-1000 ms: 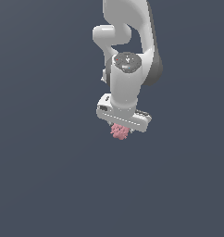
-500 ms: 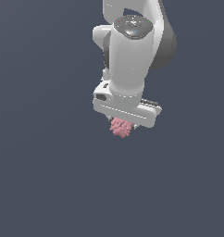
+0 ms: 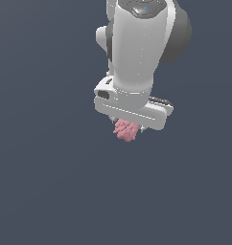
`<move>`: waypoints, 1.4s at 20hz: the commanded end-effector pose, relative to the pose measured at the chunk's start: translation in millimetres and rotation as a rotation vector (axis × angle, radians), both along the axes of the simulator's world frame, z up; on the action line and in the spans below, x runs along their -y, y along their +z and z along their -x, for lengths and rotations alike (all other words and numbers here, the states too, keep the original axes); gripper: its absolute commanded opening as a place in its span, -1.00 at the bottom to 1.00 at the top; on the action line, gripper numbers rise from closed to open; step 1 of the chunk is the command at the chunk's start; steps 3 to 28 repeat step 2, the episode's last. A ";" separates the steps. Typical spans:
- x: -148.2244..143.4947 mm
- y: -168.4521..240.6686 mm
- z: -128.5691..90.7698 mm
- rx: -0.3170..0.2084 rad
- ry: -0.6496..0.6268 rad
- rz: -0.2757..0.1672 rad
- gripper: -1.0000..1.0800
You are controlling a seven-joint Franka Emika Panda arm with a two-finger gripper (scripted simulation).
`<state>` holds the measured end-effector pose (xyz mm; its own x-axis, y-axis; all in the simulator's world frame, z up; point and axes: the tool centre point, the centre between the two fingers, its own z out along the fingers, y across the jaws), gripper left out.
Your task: Pick up the object and move it to a goal position.
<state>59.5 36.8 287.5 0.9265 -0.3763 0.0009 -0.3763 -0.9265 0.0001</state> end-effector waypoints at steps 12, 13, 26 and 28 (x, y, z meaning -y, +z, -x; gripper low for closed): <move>0.0 2.4 -1.3 -0.001 0.000 0.000 -1.00; 0.0 2.4 -1.3 -0.001 0.000 0.000 -1.00; 0.0 2.4 -1.3 -0.001 0.000 0.000 -1.00; 0.0 2.4 -1.3 -0.001 0.000 0.000 -1.00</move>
